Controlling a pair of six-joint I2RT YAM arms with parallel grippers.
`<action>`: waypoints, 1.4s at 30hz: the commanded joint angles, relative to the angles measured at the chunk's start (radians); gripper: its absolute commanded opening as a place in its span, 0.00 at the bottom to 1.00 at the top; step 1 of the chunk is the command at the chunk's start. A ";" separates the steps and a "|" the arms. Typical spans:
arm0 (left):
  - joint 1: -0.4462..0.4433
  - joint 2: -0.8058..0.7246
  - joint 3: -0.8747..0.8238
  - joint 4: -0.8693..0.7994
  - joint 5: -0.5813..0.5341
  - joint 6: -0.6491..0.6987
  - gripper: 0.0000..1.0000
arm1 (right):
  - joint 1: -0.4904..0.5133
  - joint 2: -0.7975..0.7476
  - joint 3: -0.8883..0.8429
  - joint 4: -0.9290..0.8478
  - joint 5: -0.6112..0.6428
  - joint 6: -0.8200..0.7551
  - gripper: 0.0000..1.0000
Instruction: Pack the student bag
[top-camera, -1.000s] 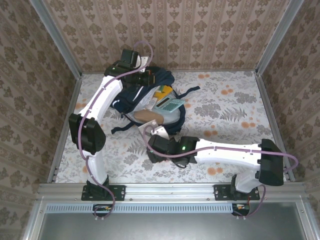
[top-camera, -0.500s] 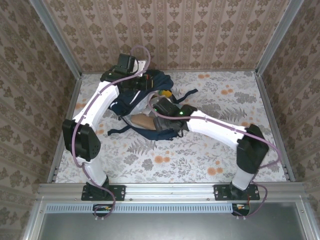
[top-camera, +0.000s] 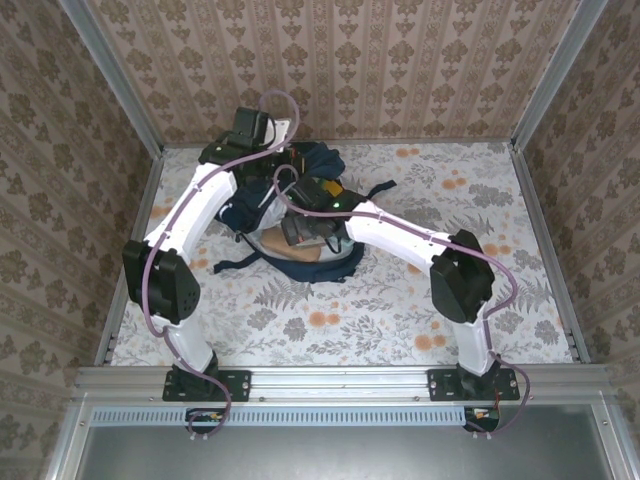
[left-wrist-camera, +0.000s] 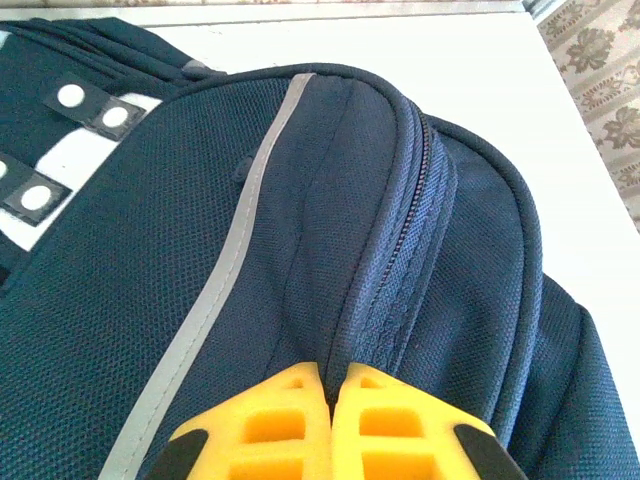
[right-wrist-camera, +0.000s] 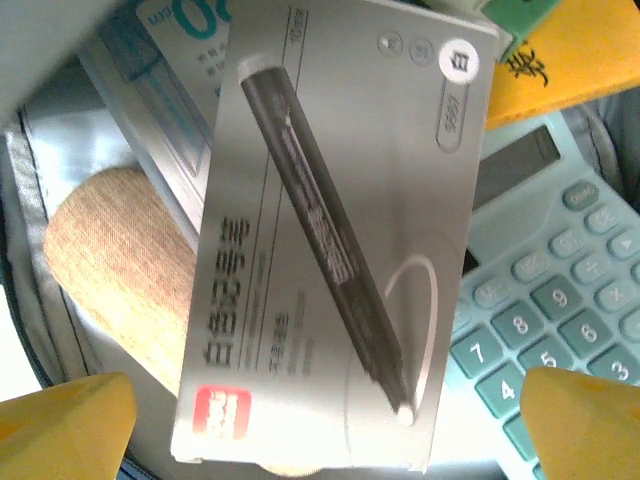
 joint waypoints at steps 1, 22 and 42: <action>-0.014 -0.063 0.010 0.060 0.065 -0.009 0.00 | -0.008 -0.120 -0.108 0.051 0.006 0.034 0.99; -0.027 -0.068 -0.040 0.066 0.092 -0.015 0.00 | -0.310 -0.193 -0.515 0.377 -0.283 0.481 0.52; -0.059 -0.058 -0.037 0.062 0.101 -0.003 0.00 | -0.172 0.040 -0.246 0.338 -0.377 0.478 0.36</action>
